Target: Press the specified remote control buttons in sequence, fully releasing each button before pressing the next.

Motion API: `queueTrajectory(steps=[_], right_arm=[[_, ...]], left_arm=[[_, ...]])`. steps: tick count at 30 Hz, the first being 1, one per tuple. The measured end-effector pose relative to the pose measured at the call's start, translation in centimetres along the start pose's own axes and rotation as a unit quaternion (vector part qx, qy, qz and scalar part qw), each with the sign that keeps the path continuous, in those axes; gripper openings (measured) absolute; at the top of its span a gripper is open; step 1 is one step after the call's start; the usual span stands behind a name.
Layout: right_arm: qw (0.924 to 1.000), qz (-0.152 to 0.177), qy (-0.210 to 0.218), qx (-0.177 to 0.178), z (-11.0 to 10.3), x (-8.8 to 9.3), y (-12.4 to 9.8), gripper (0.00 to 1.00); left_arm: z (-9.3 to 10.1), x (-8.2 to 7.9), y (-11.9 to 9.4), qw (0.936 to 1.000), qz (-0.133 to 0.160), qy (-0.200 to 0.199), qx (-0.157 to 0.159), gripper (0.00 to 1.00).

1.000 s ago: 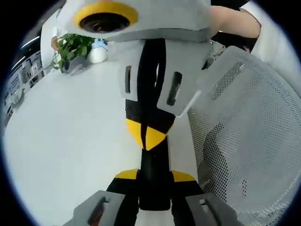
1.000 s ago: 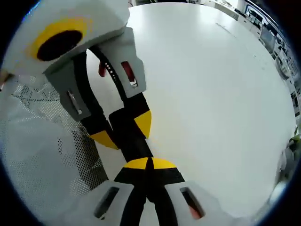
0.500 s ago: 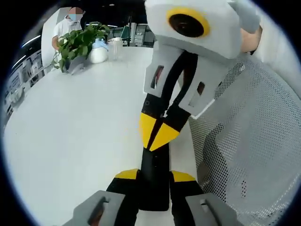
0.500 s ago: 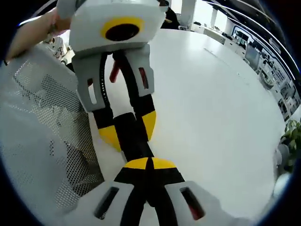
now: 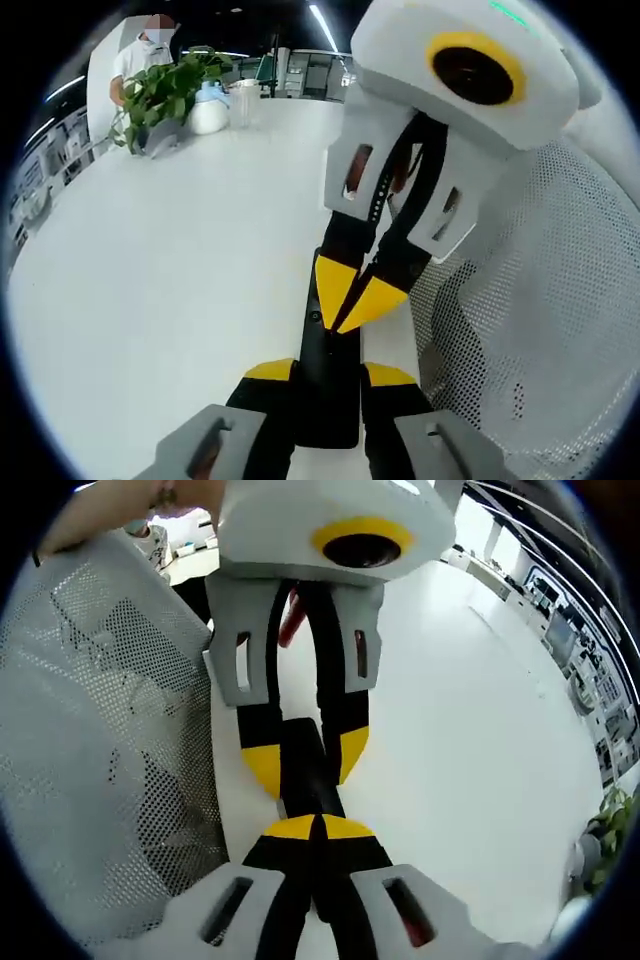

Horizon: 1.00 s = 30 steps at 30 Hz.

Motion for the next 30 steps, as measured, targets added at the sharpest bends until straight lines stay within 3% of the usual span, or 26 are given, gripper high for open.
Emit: queueTrajectory(steps=[3,10,13,16,20,25,30], right_arm=[[0.9993,-0.004,-0.036,0.000,-0.1,-0.2,0.1,0.00],[0.9956,-0.028,-0.090,-0.005,-0.2,-1.1,0.5,0.00],[0.9961,-0.037,-0.080,-0.009,0.1,-1.3,0.5,0.00],[0.9977,-0.055,-0.033,-0.024,0.3,-1.4,0.6,0.00],[0.9950,-0.090,-0.006,-0.042,0.9,-2.1,0.8,0.00],[0.9928,-0.110,-0.012,-0.046,0.9,-2.5,0.9,0.00],[0.9940,-0.101,-0.026,-0.033,0.4,-2.1,0.9,0.00]], left_arm=[[-0.1,0.1,-0.1,0.9998,0.007,-0.020,0.001,0.24],[0.0,0.1,0.0,0.9999,0.004,-0.012,0.001,0.24],[0.0,0.1,0.0,0.9999,0.005,-0.012,0.001,0.24],[-0.1,0.1,0.0,0.9999,0.005,-0.012,0.001,0.24],[-0.1,0.1,0.0,0.9999,0.005,-0.011,0.002,0.24],[-0.1,0.2,0.0,0.9999,0.008,-0.015,0.002,0.24],[0.0,0.2,0.1,0.9998,0.008,-0.017,0.003,0.24]])
Point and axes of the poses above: the point that each gripper's makers call its tool centre point, and the gripper's own axes: y roughly forward along the fingers, z roughly to its right, x roughly out of its underside, the point moved 10 cm from there along -y, roughly backward along the fingers, and after that the axes turned 6 degrees about y, right-handed, at the moved point
